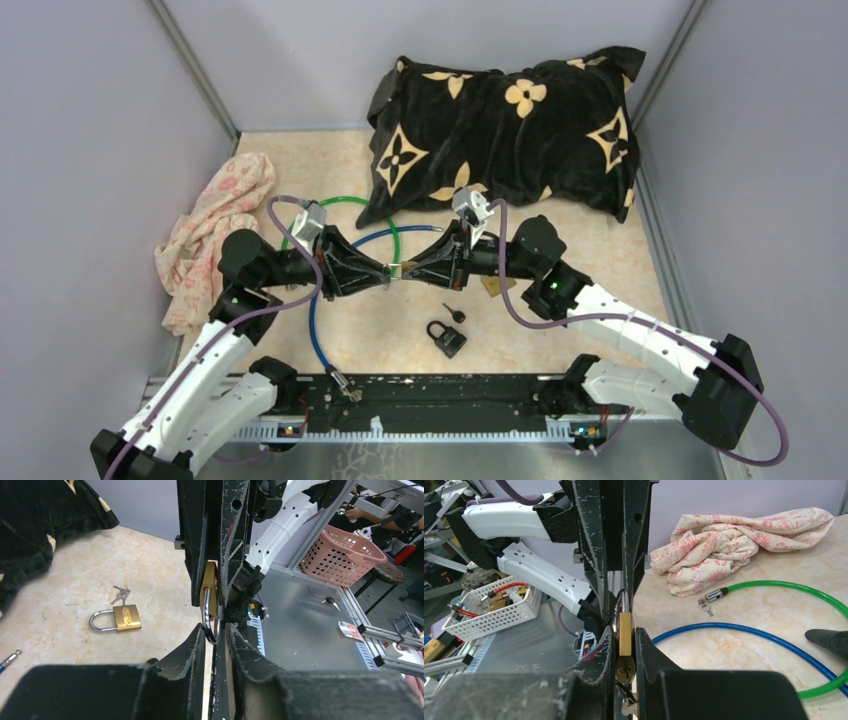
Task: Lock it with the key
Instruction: Lock the lock.
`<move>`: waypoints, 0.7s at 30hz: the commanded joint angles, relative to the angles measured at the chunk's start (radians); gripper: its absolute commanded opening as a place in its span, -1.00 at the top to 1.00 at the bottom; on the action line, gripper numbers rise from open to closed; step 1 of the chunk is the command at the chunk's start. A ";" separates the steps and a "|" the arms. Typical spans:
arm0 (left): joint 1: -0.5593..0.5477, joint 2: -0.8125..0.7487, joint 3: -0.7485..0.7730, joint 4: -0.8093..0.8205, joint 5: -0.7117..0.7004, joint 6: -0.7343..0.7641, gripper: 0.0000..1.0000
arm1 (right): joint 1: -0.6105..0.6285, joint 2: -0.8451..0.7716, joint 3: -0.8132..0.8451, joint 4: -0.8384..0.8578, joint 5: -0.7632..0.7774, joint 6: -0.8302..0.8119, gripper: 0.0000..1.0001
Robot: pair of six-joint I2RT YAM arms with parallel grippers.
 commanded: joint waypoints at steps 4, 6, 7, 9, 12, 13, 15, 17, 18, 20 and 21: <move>-0.006 -0.002 0.028 0.051 0.009 -0.017 0.79 | 0.010 -0.009 0.067 0.060 0.000 -0.014 1.00; -0.008 0.002 0.021 0.087 0.005 -0.041 1.00 | 0.012 -0.003 0.069 0.060 0.000 -0.018 1.00; -0.010 0.005 0.017 0.108 0.003 -0.057 1.00 | 0.014 0.001 0.069 0.063 -0.001 -0.019 1.00; -0.024 0.013 0.006 0.154 -0.005 -0.078 1.00 | 0.014 0.015 0.069 0.085 -0.005 -0.011 1.00; -0.063 0.032 -0.018 0.188 -0.029 -0.092 1.00 | 0.026 0.050 0.087 0.125 -0.011 -0.002 1.00; -0.078 0.040 -0.029 0.211 -0.033 -0.109 1.00 | 0.034 0.063 0.097 0.125 -0.008 -0.010 1.00; -0.102 0.051 -0.042 0.261 -0.040 -0.127 1.00 | 0.042 0.083 0.105 0.124 -0.002 -0.022 1.00; -0.113 0.062 -0.050 0.307 -0.052 -0.141 1.00 | 0.043 0.096 0.101 0.133 0.004 -0.023 1.00; -0.119 0.067 -0.053 0.317 -0.054 -0.146 1.00 | 0.043 0.099 0.099 0.136 0.006 -0.026 1.00; -0.136 0.081 -0.061 0.339 -0.063 -0.149 1.00 | 0.043 0.124 0.103 0.146 0.006 -0.025 1.00; -0.147 0.087 -0.067 0.344 -0.066 -0.146 1.00 | 0.043 0.139 0.109 0.151 0.001 -0.024 1.00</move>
